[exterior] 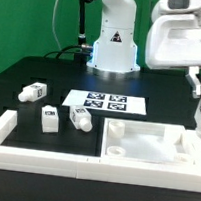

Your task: Assemble one leg

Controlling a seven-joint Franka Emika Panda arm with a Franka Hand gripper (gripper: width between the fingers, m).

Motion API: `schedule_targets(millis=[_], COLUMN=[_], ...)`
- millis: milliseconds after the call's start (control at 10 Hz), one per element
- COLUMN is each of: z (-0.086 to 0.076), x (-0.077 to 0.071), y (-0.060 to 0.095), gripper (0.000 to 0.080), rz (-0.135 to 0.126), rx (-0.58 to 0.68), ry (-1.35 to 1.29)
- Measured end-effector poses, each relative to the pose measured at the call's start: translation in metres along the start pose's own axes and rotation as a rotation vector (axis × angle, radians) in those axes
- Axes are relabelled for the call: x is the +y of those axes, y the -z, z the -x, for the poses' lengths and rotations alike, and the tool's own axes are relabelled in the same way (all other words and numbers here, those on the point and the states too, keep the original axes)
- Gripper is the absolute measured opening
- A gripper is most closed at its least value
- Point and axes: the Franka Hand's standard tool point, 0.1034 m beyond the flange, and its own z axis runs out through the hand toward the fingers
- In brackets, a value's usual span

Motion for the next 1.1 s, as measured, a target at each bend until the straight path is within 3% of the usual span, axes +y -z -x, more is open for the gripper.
schedule_targets(millis=[300, 500, 700, 800, 1100], z=[0.000, -0.005, 0.002, 0.009, 0.016], x=[0.006, 0.054, 0.074, 0.076, 0.049], y=[0.000, 0.011, 0.006, 0.003, -0.006], gripper=[0.0287, 0.0287, 0.0287, 0.0287, 0.0287], rz=[0.007, -0.012, -0.031, -0.029, -0.042], rx=[-0.003, -0.026, -0.032, -0.011, 0.030], ry=[0.029, 0.041, 0.059, 0.048, -0.022])
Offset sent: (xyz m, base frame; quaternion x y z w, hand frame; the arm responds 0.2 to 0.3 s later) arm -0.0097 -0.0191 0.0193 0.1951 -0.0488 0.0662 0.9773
